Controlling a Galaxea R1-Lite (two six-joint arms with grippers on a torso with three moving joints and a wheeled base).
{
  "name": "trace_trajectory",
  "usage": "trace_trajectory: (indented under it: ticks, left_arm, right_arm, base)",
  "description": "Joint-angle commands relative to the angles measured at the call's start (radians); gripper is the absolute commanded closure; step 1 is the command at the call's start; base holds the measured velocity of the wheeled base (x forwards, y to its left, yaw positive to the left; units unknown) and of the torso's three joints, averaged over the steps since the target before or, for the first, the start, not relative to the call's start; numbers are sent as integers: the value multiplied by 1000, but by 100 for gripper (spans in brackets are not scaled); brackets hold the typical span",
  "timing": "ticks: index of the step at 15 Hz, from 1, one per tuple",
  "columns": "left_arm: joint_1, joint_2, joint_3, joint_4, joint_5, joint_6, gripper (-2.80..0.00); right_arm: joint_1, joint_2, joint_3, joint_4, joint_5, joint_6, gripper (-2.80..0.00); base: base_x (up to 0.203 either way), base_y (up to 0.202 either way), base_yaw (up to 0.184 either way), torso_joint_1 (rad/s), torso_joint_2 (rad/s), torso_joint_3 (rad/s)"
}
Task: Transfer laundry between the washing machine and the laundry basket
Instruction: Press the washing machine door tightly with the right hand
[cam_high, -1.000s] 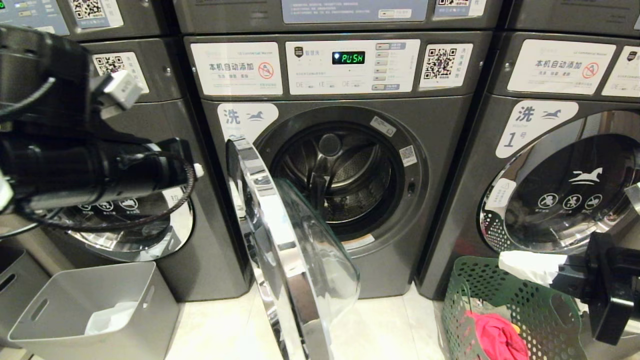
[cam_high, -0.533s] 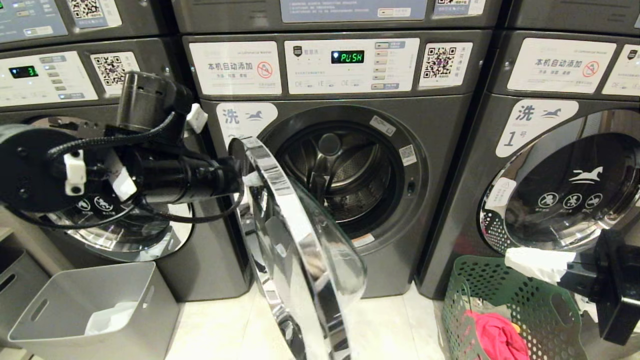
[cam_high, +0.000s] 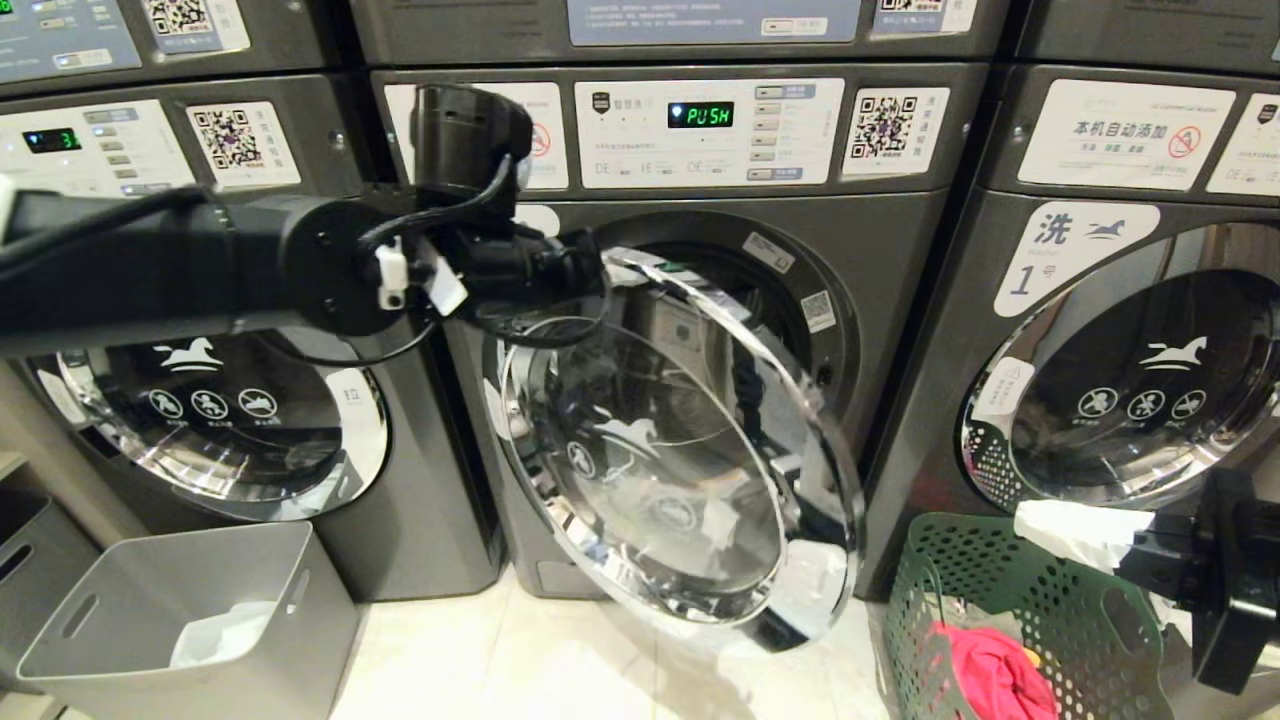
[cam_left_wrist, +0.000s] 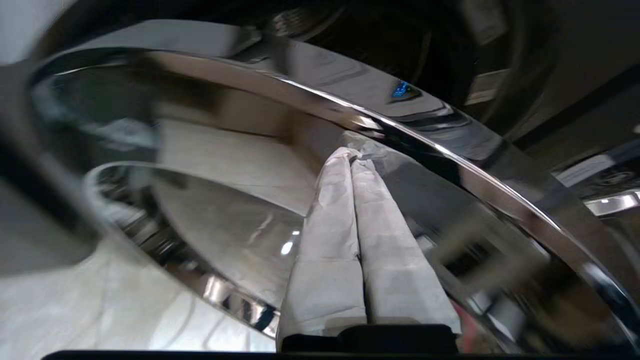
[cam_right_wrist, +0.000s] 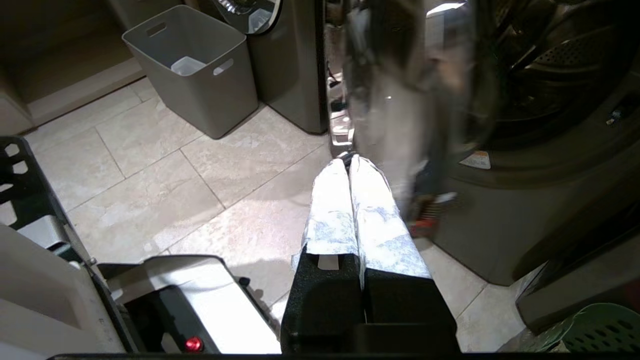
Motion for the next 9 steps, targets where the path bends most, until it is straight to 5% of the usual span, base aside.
trace_trajectory:
  ticks: [1, 4, 9]
  left_arm:
    - [-35, 165, -131, -6, -1, 3, 0]
    - [-87, 206, -150, -98, 16, 35, 0]
    - [-86, 131, -149, -98, 104, 37, 0]
  right_arm:
    - [0, 9, 6, -1, 2, -2, 0]
    - [0, 121, -23, -8, -7, -5, 0]
    - [-25, 538, -162, -180, -206, 37, 0]
  base:
    - [0, 0, 0, 0, 0, 0]
    - [0, 0, 0, 0, 0, 0]
    - [0, 0, 0, 0, 0, 0]
